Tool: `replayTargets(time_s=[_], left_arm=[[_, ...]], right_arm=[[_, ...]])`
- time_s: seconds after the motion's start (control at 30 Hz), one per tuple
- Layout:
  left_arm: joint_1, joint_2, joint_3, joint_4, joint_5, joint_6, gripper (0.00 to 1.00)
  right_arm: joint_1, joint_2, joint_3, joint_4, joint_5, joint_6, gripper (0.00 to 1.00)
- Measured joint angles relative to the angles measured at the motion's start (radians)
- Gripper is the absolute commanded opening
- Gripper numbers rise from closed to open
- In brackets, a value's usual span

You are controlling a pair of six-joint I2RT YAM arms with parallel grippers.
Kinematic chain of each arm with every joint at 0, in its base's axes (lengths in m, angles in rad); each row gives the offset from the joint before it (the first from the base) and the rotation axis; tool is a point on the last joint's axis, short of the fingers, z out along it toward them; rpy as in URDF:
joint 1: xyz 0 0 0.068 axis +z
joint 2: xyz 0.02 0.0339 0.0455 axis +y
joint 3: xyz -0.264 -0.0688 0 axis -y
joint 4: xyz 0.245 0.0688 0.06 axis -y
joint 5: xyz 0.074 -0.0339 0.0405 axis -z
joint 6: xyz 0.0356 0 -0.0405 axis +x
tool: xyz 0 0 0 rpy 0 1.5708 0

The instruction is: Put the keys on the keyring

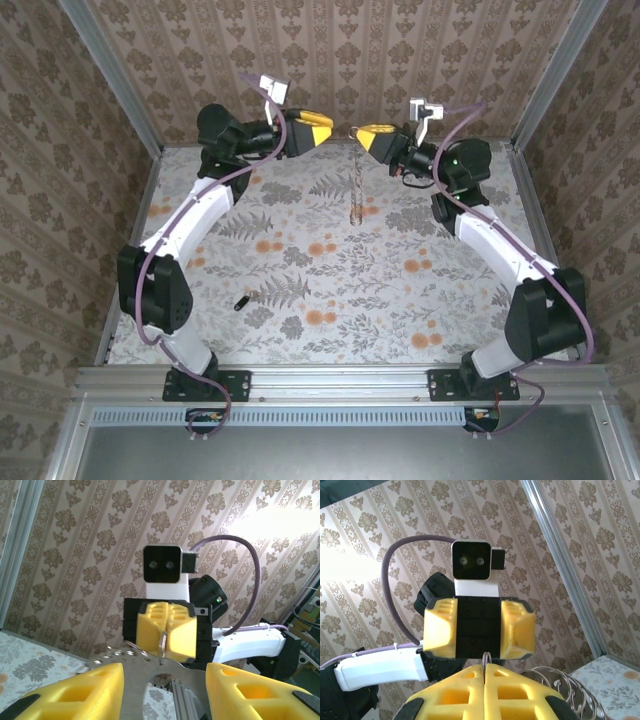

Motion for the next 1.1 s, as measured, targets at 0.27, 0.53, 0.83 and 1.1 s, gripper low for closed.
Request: replayTargets(time_s=[0.27,0.53,0.83,1.1], left_arm=[[0.0,0.003,0.0,-0.02,0.008,0.017,0.47],[0.0,-0.005,0.0,-0.086,0.006,0.082,0.47],[0.0,-0.078,-0.023,-0.111,0.001,0.128,0.47],[0.0,-0.106,-0.032,-0.134,0.0,0.157,0.46]], right_arm=[[0.013,0.058,0.056,0.029,0.004,0.05,0.0],[0.051,0.072,0.083,0.058,0.007,0.082,0.0],[0.089,0.088,0.089,0.072,0.007,0.093,0.0],[0.1,0.094,0.089,0.072,0.019,0.101,0.0]])
